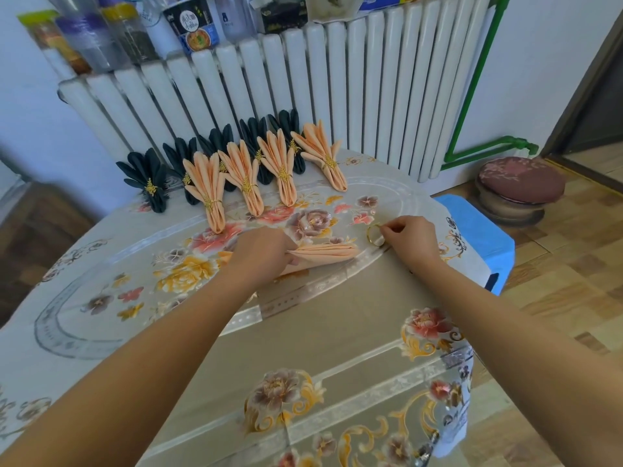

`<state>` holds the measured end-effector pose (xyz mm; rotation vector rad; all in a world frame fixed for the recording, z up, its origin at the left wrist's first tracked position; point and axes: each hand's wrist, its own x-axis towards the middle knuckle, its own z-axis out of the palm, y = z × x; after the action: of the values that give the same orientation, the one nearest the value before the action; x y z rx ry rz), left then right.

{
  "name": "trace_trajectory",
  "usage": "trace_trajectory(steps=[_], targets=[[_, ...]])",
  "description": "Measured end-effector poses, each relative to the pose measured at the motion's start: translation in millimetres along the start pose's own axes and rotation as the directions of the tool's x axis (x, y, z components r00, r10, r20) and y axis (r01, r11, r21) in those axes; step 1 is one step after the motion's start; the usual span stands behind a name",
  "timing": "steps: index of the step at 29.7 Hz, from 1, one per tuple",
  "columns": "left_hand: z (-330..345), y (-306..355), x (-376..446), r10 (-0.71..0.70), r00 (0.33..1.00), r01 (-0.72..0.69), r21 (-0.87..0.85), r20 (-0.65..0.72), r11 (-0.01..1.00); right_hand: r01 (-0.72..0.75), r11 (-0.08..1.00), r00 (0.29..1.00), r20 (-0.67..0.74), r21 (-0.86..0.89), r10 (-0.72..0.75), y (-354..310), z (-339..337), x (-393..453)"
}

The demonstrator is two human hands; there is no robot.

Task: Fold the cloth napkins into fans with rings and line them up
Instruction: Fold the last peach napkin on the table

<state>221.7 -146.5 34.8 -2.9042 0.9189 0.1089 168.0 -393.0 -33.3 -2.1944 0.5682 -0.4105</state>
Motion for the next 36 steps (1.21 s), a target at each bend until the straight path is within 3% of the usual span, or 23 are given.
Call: trace_trajectory(steps=[7,15,22,28,36], targets=[[-4,-15,-44,-0.020,1.000,0.020,0.026,-0.011,0.999,0.172,0.985,0.975,0.145,0.007,-0.171,-9,-7,-57],[0,-30,-96,-0.058,0.998,0.056,0.051,0.040,0.997,0.345,0.938,0.888,0.328,-0.016,-0.321,-16,-11,-103],[5,-32,-116,-0.059,0.997,0.059,0.014,0.041,0.998,0.376,0.926,0.870,0.354,-0.025,-0.344,-14,-21,-118],[2,-31,-129,-0.023,0.999,0.023,0.001,0.024,1.000,0.376,0.921,0.809,0.520,-0.097,-0.276,-19,-24,-127],[-3,-29,-137,-0.032,0.999,0.032,-0.019,0.033,0.999,0.408,0.897,0.835,0.467,-0.171,-0.291,-28,-15,-131]])
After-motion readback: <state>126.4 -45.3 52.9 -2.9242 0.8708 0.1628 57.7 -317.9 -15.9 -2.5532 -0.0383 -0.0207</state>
